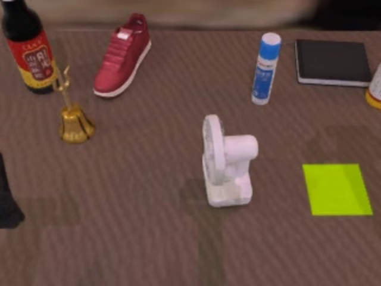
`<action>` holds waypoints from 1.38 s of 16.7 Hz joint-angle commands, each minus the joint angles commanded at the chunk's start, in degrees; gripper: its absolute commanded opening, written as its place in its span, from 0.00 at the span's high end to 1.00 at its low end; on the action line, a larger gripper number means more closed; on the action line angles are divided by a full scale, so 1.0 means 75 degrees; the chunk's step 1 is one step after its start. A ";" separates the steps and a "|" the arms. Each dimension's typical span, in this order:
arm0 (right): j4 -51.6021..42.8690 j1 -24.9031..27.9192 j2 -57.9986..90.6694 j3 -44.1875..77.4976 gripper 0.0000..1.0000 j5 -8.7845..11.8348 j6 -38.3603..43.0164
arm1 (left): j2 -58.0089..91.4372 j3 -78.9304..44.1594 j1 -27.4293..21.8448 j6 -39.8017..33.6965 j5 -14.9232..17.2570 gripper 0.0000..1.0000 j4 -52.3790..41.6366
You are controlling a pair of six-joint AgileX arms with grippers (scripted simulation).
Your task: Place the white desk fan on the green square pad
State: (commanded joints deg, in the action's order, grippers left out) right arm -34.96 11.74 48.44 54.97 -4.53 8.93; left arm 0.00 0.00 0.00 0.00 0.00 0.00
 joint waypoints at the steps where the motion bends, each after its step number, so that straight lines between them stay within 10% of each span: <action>1: -0.0296 0.0144 0.0472 0.0771 0.00 -0.0019 0.0185 | 0.0000 0.0000 0.0000 0.0000 0.0000 0.00 0.0000; 13: -0.4176 0.2216 0.6656 0.9278 0.00 0.0224 0.2191 | 0.0000 0.0000 0.0000 0.0000 0.0000 0.00 0.0000; 23: -0.7725 0.3512 1.1623 1.2291 0.00 0.0518 0.3121 | 0.0000 0.0000 0.0000 0.0000 0.0000 0.00 0.0000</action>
State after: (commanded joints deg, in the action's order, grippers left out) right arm -92.89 38.08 135.61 147.15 -0.65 32.33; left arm 0.00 0.00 0.00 0.00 0.00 0.00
